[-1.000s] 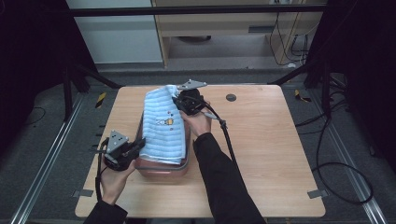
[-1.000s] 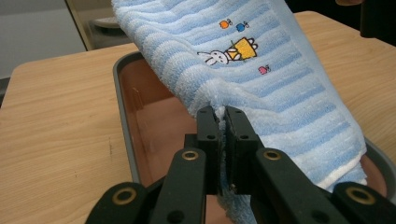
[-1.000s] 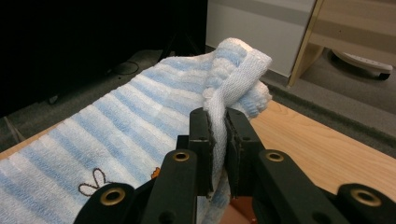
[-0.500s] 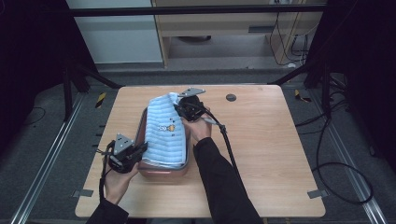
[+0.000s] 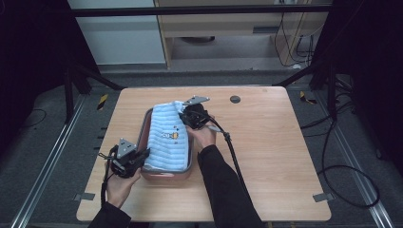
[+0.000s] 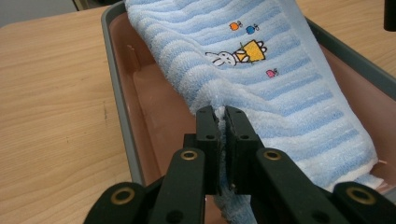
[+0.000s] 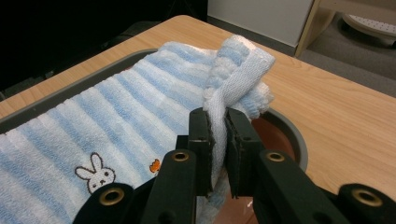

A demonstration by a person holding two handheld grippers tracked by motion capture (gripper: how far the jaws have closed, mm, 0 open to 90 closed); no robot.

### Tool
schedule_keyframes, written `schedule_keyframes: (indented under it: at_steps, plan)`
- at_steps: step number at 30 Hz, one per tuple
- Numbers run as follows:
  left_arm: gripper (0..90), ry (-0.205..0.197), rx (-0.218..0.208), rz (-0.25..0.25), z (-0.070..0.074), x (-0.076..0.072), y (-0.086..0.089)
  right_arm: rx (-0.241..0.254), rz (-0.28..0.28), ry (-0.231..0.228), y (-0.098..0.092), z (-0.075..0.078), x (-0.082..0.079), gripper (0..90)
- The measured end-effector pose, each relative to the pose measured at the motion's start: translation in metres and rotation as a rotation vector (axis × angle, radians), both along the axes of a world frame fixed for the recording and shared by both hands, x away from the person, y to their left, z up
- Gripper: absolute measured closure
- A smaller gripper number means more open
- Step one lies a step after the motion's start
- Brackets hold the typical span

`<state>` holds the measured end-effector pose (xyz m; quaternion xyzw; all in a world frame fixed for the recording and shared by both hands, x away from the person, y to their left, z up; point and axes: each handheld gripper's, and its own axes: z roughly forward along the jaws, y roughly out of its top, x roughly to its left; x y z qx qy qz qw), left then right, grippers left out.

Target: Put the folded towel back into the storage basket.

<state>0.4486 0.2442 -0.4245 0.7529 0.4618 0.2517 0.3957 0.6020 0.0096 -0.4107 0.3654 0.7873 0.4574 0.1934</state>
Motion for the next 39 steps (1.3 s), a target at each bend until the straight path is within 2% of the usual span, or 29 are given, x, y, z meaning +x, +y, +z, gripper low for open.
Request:
schedule_keyframes:
  at_steps: [3,10,14,19,22,24,29,31,35,39]
  plan:
    - [84.9,0.001,0.006,0.001,-0.002,0.001,-0.001,-0.008,0.003,0.012,0.0,-0.004,0.0,81.6]
    - [83.2,0.034,0.013,0.006,-0.006,0.002,-0.001,-0.03,-0.004,0.05,0.001,-0.012,0.0,79.9]
    - [75.5,0.032,0.007,0.022,-0.006,0.003,0.001,-0.066,-0.007,0.076,0.002,-0.017,0.0,72.5]
    - [68.7,0.0,0.008,0.037,-0.001,0.001,0.003,-0.064,-0.017,0.056,-0.004,-0.014,-0.004,62.7]
    - [65.6,-0.021,0.02,0.041,0.002,0.0,0.003,-0.039,-0.028,0.035,-0.012,-0.009,-0.008,58.4]
    - [64.1,-0.034,0.016,0.038,0.005,-0.002,0.003,0.0,-0.03,0.014,-0.018,-0.003,-0.012,53.0]
    - [57.9,-0.069,-0.003,0.026,0.013,-0.004,0.007,0.027,-0.037,-0.027,-0.032,0.009,-0.022,42.7]
    - [55.3,-0.076,-0.01,0.008,0.015,-0.004,0.009,0.031,-0.036,-0.049,-0.04,0.014,-0.027,38.7]
    - [48.9,-0.077,-0.029,0.002,0.019,-0.004,0.013,0.059,-0.053,-0.062,-0.061,0.022,-0.039,32.3]
    - [42.9,-0.082,-0.03,0.007,0.02,-0.004,0.018,0.07,-0.083,-0.081,-0.09,0.025,-0.051,28.0]
